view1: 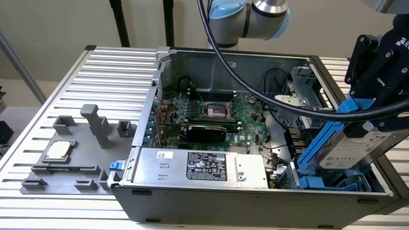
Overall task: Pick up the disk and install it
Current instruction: 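Insert the disk into the insertion slot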
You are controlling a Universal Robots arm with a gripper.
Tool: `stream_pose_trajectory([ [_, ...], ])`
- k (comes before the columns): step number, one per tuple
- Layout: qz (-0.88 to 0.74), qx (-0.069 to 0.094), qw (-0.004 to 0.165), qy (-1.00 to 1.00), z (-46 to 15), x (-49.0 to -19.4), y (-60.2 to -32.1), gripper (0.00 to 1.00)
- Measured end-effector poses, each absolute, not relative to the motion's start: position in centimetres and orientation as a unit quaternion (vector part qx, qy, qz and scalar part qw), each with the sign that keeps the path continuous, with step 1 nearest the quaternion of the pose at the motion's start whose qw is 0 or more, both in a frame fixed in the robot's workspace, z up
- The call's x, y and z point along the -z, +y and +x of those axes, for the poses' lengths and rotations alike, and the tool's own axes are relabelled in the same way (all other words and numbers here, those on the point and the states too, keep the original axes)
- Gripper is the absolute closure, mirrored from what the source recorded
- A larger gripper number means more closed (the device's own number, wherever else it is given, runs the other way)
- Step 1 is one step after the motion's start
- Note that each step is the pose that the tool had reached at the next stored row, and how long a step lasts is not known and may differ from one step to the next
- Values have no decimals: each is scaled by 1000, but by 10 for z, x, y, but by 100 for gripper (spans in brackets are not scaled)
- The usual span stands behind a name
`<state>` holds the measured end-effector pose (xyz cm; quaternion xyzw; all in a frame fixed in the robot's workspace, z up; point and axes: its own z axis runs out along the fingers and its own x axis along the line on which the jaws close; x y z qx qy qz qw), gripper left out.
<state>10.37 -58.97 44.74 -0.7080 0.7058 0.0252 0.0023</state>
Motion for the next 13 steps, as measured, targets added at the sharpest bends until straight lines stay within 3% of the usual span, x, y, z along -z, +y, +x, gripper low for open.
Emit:
stream_pose_trajectory([
  [13,-709,-25,2,705,104,-440,-588,68],
])
